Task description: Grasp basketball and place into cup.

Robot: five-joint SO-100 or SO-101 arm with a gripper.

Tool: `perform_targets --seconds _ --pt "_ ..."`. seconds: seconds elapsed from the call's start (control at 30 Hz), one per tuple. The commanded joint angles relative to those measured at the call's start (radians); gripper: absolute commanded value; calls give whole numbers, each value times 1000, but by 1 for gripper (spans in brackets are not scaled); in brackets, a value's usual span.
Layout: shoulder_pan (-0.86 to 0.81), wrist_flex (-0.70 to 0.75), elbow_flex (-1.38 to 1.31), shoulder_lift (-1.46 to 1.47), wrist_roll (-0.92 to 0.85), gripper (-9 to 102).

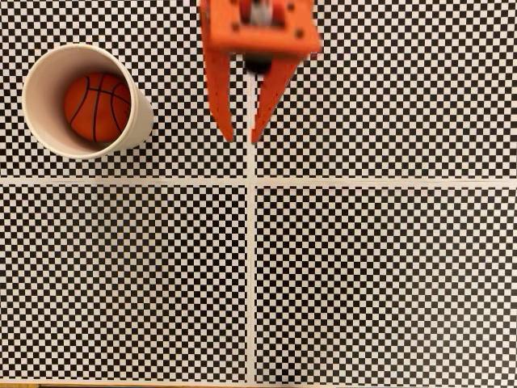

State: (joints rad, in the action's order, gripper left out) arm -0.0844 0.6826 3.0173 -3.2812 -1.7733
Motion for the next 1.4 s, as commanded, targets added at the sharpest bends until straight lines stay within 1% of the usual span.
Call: perform_targets --seconds 0.0,0.13,0.17,0.67,0.83,0.97,1.17,1.37 --pt "2 -11 57 -8 18 0" --pt "-6 -12 150 -8 48 0" --pt "-14 8 156 -8 52 0" --pt "-49 460 156 -8 107 0" --pt "-51 572 156 -8 152 0" --pt "-32 569 156 3 156 0" --pt "57 572 156 -2 172 0" --pt "55 572 156 -6 161 0"
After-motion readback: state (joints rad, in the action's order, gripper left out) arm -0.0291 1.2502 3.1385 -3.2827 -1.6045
